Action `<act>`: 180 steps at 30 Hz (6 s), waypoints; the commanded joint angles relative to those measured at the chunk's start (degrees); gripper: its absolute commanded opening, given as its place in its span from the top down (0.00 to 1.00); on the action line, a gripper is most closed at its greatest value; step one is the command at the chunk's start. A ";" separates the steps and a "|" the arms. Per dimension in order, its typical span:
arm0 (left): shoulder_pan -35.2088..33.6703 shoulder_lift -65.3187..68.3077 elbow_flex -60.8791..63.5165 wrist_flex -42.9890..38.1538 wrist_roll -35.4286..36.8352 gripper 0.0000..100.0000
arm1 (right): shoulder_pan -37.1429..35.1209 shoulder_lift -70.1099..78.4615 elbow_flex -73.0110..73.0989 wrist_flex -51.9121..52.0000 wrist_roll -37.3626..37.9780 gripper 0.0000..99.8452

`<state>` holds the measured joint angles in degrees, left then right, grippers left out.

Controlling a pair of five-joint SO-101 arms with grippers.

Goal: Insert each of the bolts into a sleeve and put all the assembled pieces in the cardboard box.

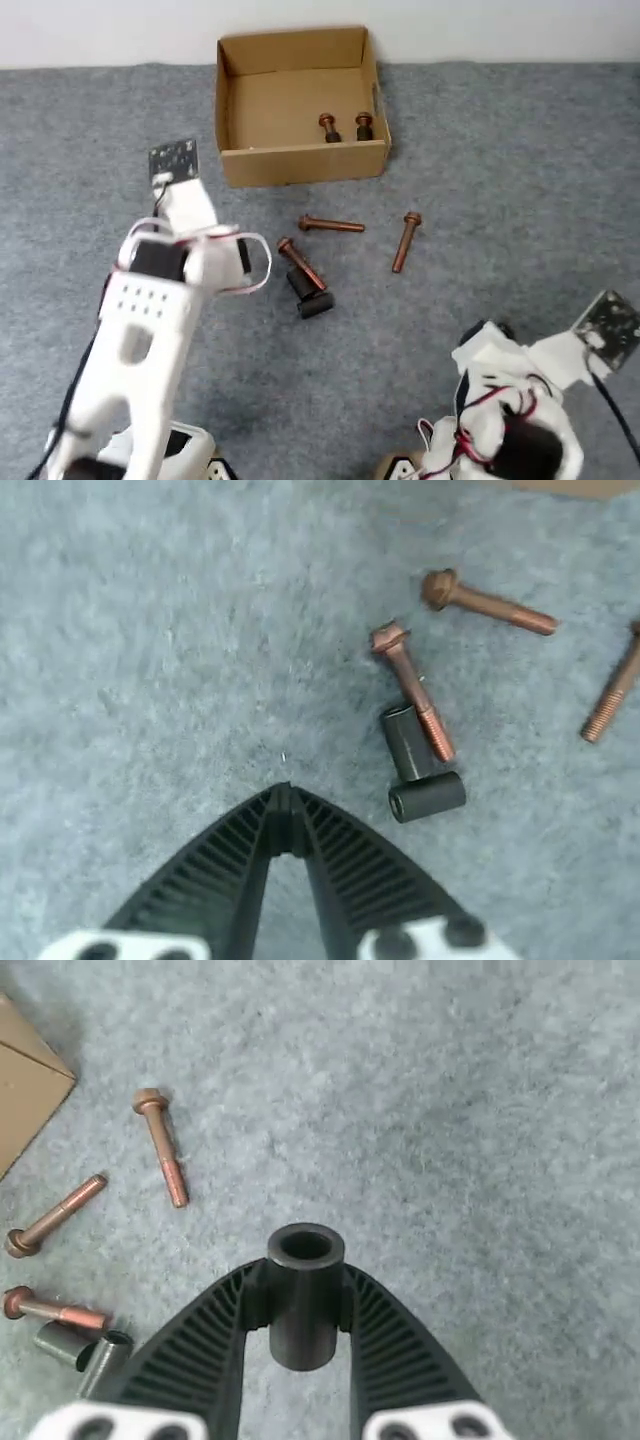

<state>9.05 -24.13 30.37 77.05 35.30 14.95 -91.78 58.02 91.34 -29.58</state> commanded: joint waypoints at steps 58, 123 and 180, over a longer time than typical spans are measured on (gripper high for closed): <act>5.89 87.30 -88.40 23.47 9.41 1.00 | 0.31 -8.75 2.73 -2.86 1.32 0.99; 11.78 -57.76 21.49 -21.98 -15.82 1.00 | -44.26 -8.75 7.30 -14.90 27.43 0.99; 26.64 -73.58 42.51 -19.25 -16.62 0.79 | -56.84 -9.19 14.33 -37.76 45.89 0.99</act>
<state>37.10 -98.33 73.54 56.48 20.18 -41.67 -100.13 73.32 54.77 15.87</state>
